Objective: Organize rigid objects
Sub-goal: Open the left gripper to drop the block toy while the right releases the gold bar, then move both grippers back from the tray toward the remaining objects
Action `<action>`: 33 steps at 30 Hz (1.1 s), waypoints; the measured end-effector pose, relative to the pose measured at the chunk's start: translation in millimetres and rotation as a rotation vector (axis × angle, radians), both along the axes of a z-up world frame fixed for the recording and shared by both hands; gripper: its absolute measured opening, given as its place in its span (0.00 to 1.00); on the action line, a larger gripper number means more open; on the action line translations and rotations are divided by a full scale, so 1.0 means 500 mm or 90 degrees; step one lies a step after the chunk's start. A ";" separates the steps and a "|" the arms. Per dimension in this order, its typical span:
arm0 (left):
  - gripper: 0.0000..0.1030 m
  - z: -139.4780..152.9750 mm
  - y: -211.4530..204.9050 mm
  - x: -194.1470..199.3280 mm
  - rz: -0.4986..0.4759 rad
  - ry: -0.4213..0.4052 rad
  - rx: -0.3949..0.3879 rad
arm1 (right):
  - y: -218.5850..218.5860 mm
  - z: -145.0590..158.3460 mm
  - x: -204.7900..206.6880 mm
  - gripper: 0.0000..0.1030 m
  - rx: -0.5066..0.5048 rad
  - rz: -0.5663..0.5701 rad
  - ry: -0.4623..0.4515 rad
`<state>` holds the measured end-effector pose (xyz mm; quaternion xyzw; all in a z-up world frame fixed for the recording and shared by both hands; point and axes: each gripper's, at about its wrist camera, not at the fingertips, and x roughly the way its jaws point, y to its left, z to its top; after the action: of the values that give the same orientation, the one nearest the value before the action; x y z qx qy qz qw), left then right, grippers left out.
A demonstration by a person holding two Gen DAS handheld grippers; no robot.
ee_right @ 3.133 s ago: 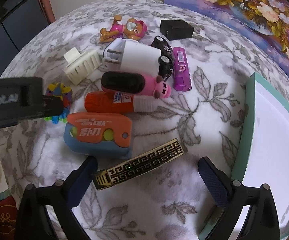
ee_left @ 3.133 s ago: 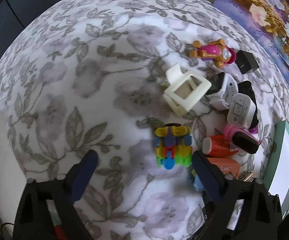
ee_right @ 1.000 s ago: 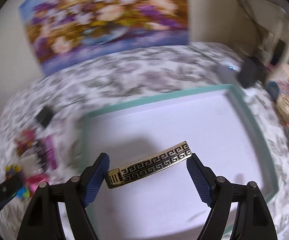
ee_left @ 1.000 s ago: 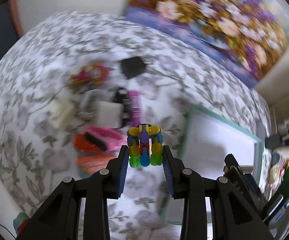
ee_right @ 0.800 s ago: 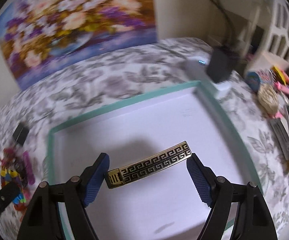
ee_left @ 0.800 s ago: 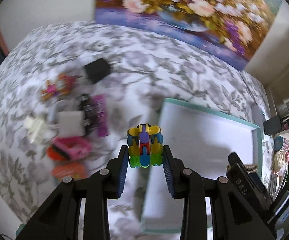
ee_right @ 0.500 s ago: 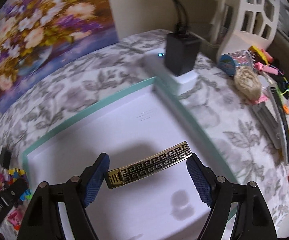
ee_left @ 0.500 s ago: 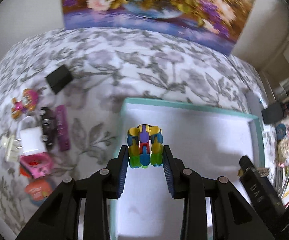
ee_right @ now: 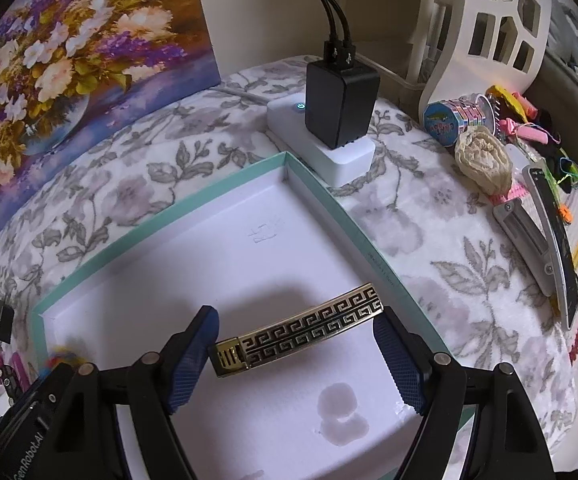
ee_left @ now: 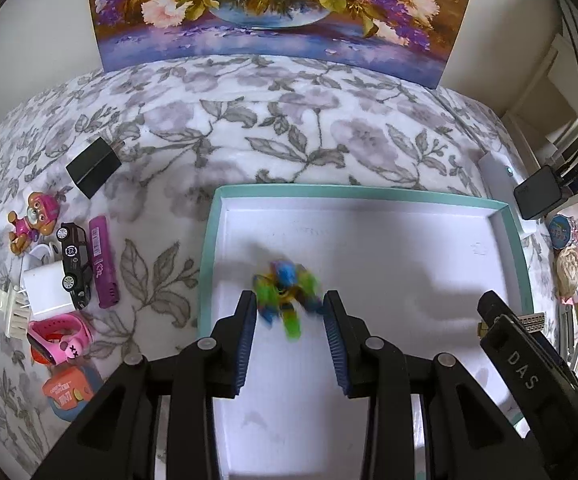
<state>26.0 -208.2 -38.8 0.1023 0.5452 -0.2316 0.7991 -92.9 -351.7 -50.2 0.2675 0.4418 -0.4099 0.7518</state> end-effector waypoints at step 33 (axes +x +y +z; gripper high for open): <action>0.83 0.080 0.222 0.107 0.207 -0.020 -0.003 | 0.096 0.057 0.040 1.00 -0.022 0.103 0.021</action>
<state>79.5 -97.4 1.3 0.0147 0.5418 -0.0988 0.8345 -73.1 -303.8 -21.6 0.2111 0.4671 -0.3600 0.7795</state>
